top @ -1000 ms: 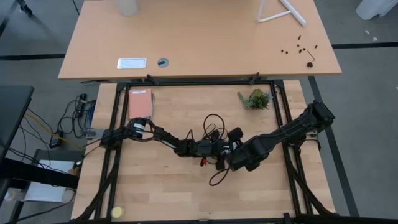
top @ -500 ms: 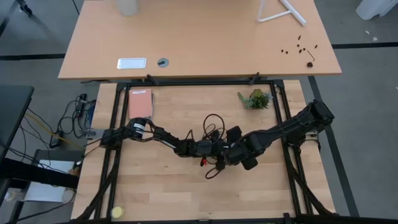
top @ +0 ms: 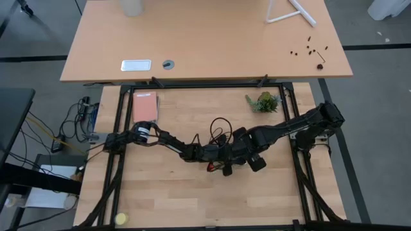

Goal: Screw lightbulb
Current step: Insert the lightbulb into the lamp

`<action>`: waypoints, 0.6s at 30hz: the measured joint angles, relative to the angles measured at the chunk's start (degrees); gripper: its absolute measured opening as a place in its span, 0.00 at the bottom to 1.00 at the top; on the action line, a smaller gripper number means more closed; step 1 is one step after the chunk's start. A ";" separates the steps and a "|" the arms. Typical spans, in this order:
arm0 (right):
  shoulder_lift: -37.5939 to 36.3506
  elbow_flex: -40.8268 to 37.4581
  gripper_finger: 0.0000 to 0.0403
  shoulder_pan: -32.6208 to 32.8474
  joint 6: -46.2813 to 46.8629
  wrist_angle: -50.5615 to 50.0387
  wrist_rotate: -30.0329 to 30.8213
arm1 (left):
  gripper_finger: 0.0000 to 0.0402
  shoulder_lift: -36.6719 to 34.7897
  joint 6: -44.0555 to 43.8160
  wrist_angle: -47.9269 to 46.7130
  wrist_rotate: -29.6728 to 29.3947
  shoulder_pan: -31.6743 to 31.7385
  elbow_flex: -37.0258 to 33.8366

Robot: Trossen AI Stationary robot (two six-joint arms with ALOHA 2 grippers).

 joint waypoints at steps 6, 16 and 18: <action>0.00 -0.02 0.68 -1.83 -4.26 0.85 -2.11 | 0.48 0.00 1.20 0.02 0.70 -0.07 -0.04; 0.22 -0.20 0.68 -4.20 -5.15 2.73 -2.40 | 0.48 0.00 1.51 0.11 0.92 -0.11 -0.04; 0.22 -0.20 0.67 -4.39 -4.74 3.16 -3.44 | 0.48 0.00 1.53 0.11 1.25 -0.15 -0.04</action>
